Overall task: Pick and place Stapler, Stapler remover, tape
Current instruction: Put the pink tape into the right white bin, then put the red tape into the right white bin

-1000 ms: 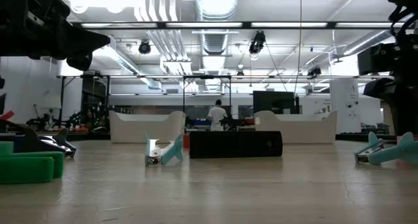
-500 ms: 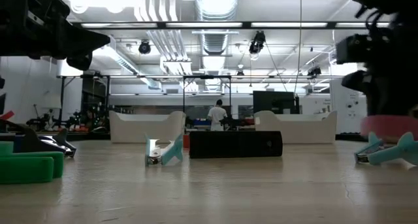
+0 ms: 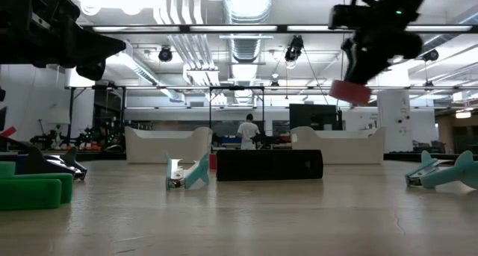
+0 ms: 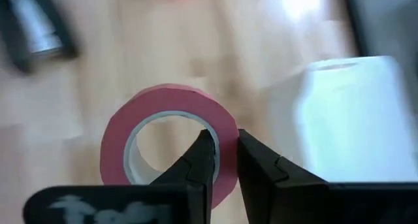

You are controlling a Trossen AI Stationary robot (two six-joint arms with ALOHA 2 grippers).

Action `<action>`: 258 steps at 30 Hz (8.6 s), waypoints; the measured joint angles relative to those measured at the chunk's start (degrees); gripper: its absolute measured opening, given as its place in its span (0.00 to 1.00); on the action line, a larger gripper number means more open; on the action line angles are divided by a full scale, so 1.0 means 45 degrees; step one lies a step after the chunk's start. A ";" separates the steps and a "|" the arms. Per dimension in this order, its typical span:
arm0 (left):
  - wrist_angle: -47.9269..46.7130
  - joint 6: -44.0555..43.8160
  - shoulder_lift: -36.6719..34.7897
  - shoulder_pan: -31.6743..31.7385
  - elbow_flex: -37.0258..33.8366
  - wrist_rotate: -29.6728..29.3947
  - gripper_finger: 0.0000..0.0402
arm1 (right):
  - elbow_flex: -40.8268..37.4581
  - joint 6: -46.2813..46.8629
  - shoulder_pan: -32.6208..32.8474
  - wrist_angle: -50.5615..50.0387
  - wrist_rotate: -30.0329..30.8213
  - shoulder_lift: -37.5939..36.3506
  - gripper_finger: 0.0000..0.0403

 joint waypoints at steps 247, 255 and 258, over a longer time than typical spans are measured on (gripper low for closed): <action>-0.0714 0.0004 0.0272 -0.0004 0.0001 0.0004 0.07 | 0.0179 -0.1389 -1.0853 0.1917 -0.3255 0.3814 0.13; -0.0714 0.0005 0.0272 0.0000 0.0002 0.0000 0.07 | 0.0175 -0.1327 -1.0844 0.1980 -0.3233 0.3832 0.13; -0.0714 0.0000 0.0272 0.0000 0.0000 0.0000 0.07 | 0.0177 -0.1253 -1.0844 0.1985 -0.3229 0.3832 0.15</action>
